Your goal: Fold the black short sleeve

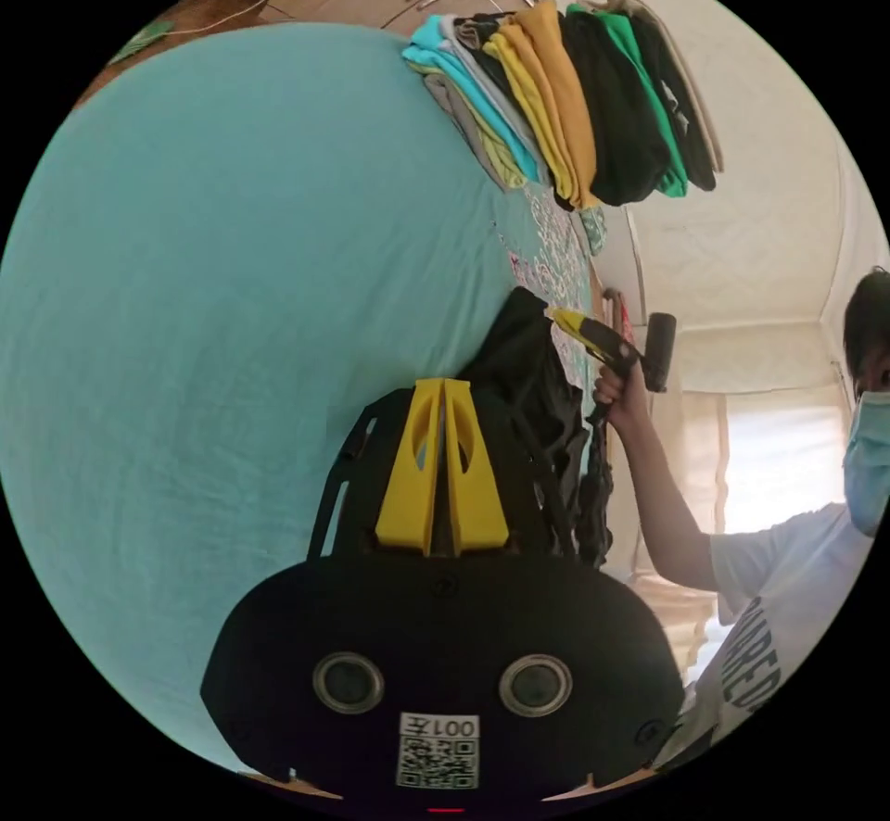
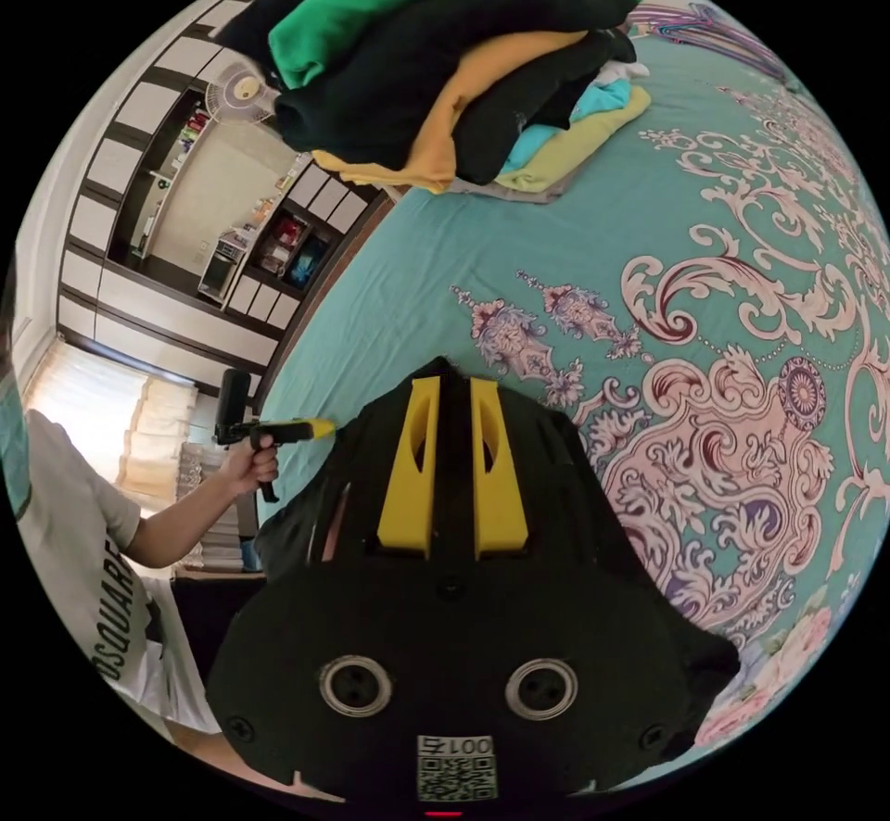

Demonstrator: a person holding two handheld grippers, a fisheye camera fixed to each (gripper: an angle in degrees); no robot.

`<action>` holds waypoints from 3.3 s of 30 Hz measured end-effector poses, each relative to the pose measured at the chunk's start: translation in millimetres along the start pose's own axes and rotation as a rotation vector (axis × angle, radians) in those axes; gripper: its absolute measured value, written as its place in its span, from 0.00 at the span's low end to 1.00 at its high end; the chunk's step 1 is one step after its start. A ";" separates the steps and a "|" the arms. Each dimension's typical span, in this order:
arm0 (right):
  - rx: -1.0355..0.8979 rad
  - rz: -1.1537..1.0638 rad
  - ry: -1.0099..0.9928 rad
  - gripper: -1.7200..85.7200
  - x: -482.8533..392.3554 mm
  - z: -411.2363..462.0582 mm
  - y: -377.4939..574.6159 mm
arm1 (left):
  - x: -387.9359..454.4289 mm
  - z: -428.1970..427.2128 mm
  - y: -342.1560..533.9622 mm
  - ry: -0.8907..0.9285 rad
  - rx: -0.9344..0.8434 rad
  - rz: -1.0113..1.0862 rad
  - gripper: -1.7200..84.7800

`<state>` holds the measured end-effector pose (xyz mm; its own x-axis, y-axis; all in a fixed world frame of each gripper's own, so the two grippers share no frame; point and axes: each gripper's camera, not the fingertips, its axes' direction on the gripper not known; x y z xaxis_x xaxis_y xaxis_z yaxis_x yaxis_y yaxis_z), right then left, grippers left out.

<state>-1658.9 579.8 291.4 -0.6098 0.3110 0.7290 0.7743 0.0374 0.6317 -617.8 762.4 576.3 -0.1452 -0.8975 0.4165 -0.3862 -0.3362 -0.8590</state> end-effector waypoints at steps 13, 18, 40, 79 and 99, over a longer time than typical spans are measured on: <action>-0.317 -0.274 0.455 0.09 -125.2 43.1 90.5 | 144.9 75.6 69.8 -0.398 -0.287 0.534 0.11; -0.239 -0.365 0.584 0.03 -152.2 35.6 103.3 | 174.7 92.6 96.3 -0.654 -0.255 0.600 0.01; -0.178 -0.330 0.380 0.09 -129.0 -9.3 113.7 | 166.4 55.9 123.3 -0.682 -0.181 0.456 0.06; -0.028 -0.166 0.160 0.03 -81.2 99.2 141.1 | 43.2 40.3 127.0 -0.303 -0.018 0.195 0.01; -0.138 -0.138 0.612 0.03 -165.2 164.2 434.5 | 128.2 126.8 215.4 -0.623 -0.340 0.750 0.02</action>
<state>-1194.0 700.7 402.2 -0.7202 -0.2873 0.6314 0.6778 -0.0973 0.7288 -604.1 538.7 406.8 0.0057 -0.8642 -0.5032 -0.6419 0.3827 -0.6644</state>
